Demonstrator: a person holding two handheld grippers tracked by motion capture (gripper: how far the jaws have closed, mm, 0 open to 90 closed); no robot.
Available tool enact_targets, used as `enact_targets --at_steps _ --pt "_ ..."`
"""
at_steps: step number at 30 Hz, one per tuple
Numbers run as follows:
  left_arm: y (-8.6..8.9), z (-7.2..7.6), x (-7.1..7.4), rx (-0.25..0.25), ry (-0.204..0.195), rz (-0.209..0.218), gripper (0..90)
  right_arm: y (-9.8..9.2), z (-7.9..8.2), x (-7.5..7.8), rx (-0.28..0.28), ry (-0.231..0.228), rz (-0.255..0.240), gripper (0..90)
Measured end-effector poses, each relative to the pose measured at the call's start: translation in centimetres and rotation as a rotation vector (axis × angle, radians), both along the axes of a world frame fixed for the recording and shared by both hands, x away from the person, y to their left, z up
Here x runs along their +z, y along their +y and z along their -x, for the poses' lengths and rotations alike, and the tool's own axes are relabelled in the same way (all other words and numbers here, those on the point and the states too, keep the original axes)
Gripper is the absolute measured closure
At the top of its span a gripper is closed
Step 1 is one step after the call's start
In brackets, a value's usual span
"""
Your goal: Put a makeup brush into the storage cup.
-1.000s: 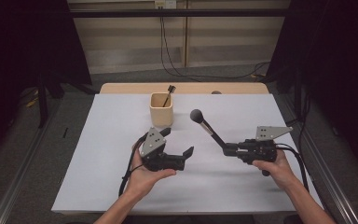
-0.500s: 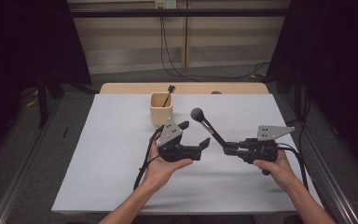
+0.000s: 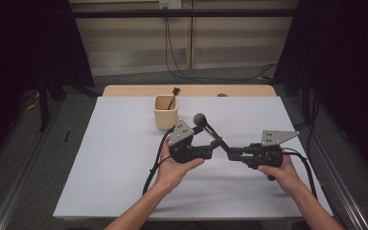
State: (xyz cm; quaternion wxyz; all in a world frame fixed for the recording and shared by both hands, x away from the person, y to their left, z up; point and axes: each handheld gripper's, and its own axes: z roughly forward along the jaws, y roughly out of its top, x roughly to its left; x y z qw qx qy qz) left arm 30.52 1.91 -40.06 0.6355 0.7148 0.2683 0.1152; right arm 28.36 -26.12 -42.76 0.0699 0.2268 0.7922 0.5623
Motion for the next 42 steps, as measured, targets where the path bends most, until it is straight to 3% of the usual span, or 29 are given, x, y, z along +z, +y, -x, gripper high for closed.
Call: enact_targets --at_steps 3,15,33,38,42 --pt "0.3 -0.3 0.0 -0.007 0.032 0.036 36.0 0.1 0.0 -0.1 -0.004 -0.01 0.0 76.6" --pt "0.5 -0.4 0.2 -0.039 0.036 0.084 58.8 0.7 -0.1 -0.7 0.005 -0.002 -0.013 76.6" --pt "0.8 -0.4 0.6 -0.079 0.077 0.104 64.2 1.5 0.4 -0.9 -0.015 -0.013 -0.02 76.4" --pt "0.8 -0.1 0.9 -0.089 0.062 0.08 65.6 2.1 0.6 -1.1 -0.021 -0.019 -0.006 76.3" --pt "0.8 0.0 1.1 -0.1 0.064 0.098 68.5 2.4 0.6 -1.2 -0.036 -0.024 -0.002 75.7"
